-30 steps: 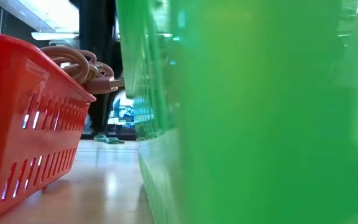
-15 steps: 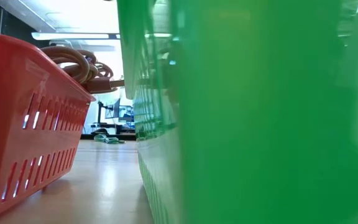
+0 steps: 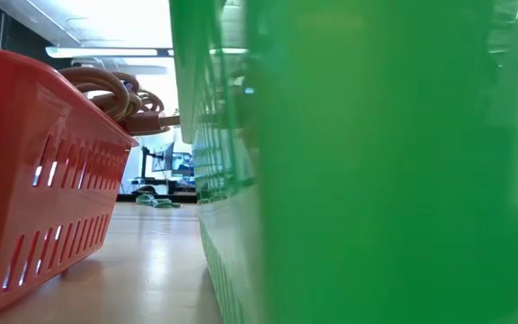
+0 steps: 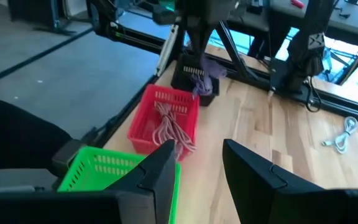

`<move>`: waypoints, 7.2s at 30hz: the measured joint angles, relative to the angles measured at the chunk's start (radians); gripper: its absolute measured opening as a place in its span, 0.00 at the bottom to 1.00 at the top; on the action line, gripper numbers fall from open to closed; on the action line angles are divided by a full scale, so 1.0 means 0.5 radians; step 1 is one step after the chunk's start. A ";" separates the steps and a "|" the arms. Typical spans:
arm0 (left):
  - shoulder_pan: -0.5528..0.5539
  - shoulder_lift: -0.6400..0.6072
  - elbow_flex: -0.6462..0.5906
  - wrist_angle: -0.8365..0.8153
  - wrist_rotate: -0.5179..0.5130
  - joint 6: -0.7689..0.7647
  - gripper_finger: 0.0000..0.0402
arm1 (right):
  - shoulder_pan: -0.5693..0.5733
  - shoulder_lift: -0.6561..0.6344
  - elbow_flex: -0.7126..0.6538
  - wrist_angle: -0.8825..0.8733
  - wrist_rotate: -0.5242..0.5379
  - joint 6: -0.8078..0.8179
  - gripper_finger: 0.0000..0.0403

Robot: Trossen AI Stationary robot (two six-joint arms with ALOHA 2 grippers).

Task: Pick & Place USB Port
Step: Put the purple USB charger into the black bin, then put the green USB charger into the green bin

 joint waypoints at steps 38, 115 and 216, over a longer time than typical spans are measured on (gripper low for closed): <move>0.238 0.109 0.218 -0.343 0.019 0.404 0.54 | -0.041 0.000 0.001 0.026 -0.219 -0.089 0.31; 3.426 -0.200 -0.899 1.255 0.143 5.386 0.54 | -0.623 0.000 0.002 -0.305 -0.569 -0.095 0.31; 0.758 0.683 0.259 1.891 -1.219 1.294 0.01 | 0.421 -0.019 0.009 -0.080 -0.802 0.063 0.18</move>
